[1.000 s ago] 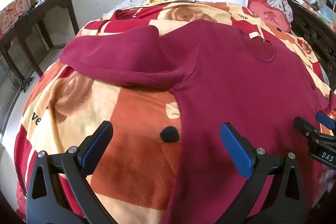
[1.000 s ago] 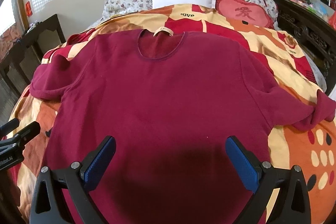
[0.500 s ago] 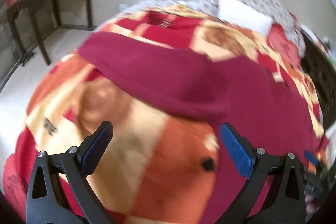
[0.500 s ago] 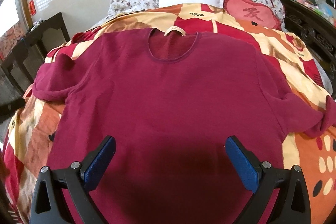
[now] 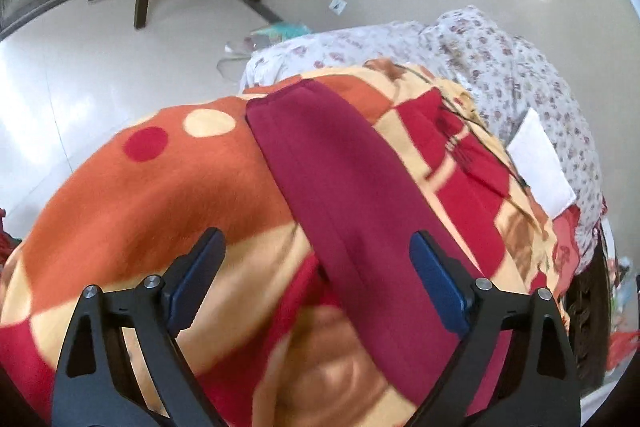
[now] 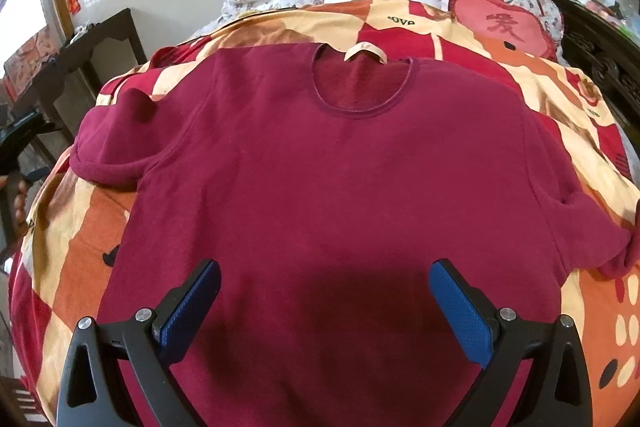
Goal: Fold small clothes
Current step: 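Grasp the side edge of the maroon shirt with the left tool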
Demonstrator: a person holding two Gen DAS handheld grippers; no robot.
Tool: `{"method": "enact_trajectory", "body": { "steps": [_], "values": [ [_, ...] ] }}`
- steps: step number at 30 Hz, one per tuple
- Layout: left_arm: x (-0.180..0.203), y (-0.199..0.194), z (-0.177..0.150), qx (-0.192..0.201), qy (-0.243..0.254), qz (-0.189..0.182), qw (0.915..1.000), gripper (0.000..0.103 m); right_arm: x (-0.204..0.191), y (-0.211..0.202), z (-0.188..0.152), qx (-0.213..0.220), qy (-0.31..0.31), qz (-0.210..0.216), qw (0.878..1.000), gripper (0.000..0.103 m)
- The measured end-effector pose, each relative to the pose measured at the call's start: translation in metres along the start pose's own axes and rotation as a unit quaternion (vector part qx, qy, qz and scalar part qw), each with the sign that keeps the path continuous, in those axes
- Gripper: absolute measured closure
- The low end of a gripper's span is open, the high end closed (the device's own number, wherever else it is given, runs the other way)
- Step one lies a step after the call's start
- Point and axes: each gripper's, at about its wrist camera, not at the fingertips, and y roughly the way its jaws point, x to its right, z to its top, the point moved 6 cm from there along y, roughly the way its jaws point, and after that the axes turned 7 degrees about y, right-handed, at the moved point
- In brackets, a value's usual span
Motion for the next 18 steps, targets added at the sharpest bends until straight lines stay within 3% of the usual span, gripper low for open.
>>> {"method": "enact_trajectory", "body": {
  "steps": [4,6,8,10,12,14,16,18],
  "values": [
    [0.000,0.016,0.010,0.003,0.003,-0.003,1.0000,0.018,-0.008,0.003,0.002,-0.006,-0.007,0.007,1.000,0.000],
    [-0.001,0.024,0.013,0.005,-0.004,-0.014,0.9999,0.036,-0.011,0.004,0.001,-0.008,-0.015,0.007,1.000,0.000],
    [0.000,0.032,0.015,-0.004,0.000,-0.024,0.9997,0.070,-0.012,0.005,0.001,-0.010,-0.021,0.006,1.000,0.000],
    [0.002,0.036,0.017,-0.010,0.010,-0.023,0.9996,0.090,-0.010,0.006,0.000,-0.011,-0.020,0.005,1.000,0.000],
    [0.004,0.026,0.022,0.006,0.006,-0.035,0.9993,0.093,-0.006,0.005,0.001,-0.011,-0.014,0.006,1.000,0.000],
    [0.015,-0.004,0.026,0.047,0.004,-0.062,0.9969,0.095,-0.001,0.002,0.002,-0.009,-0.009,0.009,1.000,0.000],
    [0.042,-0.039,0.026,0.083,0.039,-0.094,0.9914,0.096,0.005,0.000,0.003,-0.005,-0.006,0.009,1.000,0.000],
    [0.085,-0.068,0.015,0.093,0.097,-0.135,0.9817,0.096,0.011,-0.001,0.004,-0.001,-0.002,0.008,1.000,0.000]
  ]
}}
